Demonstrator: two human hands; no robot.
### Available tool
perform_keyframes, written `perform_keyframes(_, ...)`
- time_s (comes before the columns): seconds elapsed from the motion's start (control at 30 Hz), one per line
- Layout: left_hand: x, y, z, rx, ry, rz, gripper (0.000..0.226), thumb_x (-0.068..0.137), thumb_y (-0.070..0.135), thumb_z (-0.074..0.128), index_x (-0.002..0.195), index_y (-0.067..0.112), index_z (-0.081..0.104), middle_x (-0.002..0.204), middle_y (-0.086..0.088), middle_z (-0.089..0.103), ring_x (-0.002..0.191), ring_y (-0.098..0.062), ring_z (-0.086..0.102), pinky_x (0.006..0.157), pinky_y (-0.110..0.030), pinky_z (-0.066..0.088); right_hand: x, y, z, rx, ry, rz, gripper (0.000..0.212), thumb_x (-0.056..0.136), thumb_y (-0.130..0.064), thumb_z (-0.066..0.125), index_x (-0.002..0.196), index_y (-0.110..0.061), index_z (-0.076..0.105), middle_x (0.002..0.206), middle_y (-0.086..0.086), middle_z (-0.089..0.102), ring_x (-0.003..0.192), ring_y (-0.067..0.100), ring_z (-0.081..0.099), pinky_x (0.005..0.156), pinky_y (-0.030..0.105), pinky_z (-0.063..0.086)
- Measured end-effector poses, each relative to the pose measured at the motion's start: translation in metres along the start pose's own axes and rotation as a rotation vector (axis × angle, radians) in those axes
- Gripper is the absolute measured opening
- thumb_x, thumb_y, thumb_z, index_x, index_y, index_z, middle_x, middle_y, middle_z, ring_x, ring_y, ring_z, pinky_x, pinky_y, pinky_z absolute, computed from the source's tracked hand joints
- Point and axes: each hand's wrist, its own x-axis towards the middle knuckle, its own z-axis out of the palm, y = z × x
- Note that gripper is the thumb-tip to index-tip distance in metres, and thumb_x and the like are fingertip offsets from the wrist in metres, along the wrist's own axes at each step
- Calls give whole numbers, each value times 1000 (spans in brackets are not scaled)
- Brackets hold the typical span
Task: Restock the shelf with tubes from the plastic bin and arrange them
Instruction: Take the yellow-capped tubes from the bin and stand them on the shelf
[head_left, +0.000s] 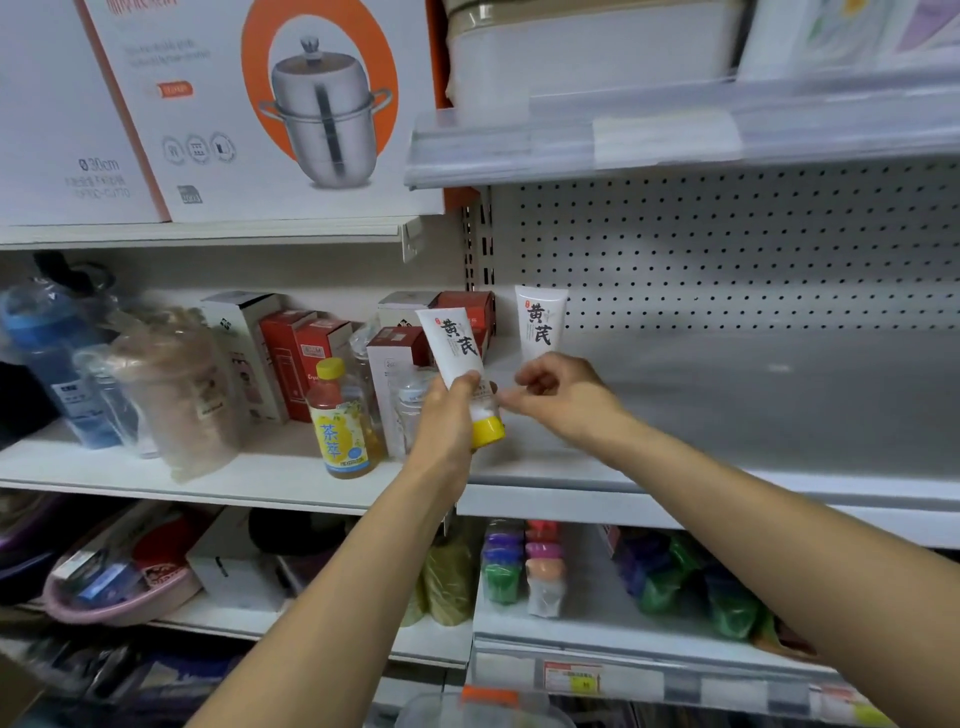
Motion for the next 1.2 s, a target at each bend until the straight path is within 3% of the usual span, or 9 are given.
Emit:
perform_keyframes(0.1, -8, -4, 6, 58, -87, 40, 33, 97, 18, 52, 129, 20, 47, 116, -10, 66, 103, -27, 66, 85, -45, 57, -18, -12, 6, -121, -133, -97, 32, 77, -37, 74, 100, -26, 55, 87, -12, 61, 79, 8, 59, 67, 20, 47)
perform_keyframes(0.27, -18, -5, 22, 110, -202, 117, 35, 95, 10, 55, 126, 21, 46, 109, -5, 68, 102, -23, 66, 85, -40, 57, -27, -12, -4, -191, -14, -63, 35, 78, -31, 68, 109, -19, 58, 103, 0, 67, 91, 18, 65, 81, 35, 56)
perform_keyframes(0.37, -15, -7, 27, 173, -250, 135, 35, 94, 26, 59, 127, 23, 48, 115, -1, 66, 107, -15, 64, 95, -38, 52, -29, -4, -21, -198, 32, -24, 36, 73, -31, 74, 102, -17, 59, 96, -1, 68, 85, 18, 65, 76, 35, 57)
perform_keyframes(0.47, -5, -7, 29, 238, -154, 157, 38, 92, 42, 57, 125, 24, 48, 127, -1, 58, 116, -15, 57, 102, -38, 45, -23, 9, -43, -53, 111, 59, 38, 71, -25, 81, 100, -15, 59, 94, 0, 69, 82, 17, 67, 74, 31, 54)
perform_keyframes(0.6, 15, -13, 32, 489, -25, 181, 61, 86, 26, 70, 136, 19, 36, 125, -1, 52, 112, -17, 51, 90, -30, 40, -4, 32, -66, 0, 180, 134, 40, 71, -19, 81, 103, -15, 58, 103, 5, 68, 96, 24, 65, 86, 40, 53)
perform_keyframes(0.77, 51, -24, 40, 1020, 16, 173, 94, 69, 40, 82, 142, 16, 28, 136, -6, 51, 124, -30, 50, 103, -47, 40, 15, 47, -76, -22, 157, 141, 38, 74, -18, 78, 105, -12, 56, 106, 7, 65, 95, 24, 62, 75, 33, 49)
perform_keyframes(0.93, 61, -29, 51, 1331, 76, 225, 87, 69, 55, 75, 136, 19, 33, 128, -3, 60, 126, -27, 49, 106, -44, 28, 31, 63, -75, -39, 132, 147, 37, 74, -17, 77, 103, -12, 56, 105, 7, 63, 95, 24, 62, 74, 32, 50)
perform_keyframes(1.2, 81, -37, 57, 1316, 125, 341, 75, 74, 44, 71, 134, 19, 34, 119, -6, 64, 118, -27, 56, 100, -40, 30, 46, 75, -71, -69, 114, 125, 34, 76, -14, 75, 102, -12, 53, 105, 6, 62, 91, 21, 60, 59, 21, 43)
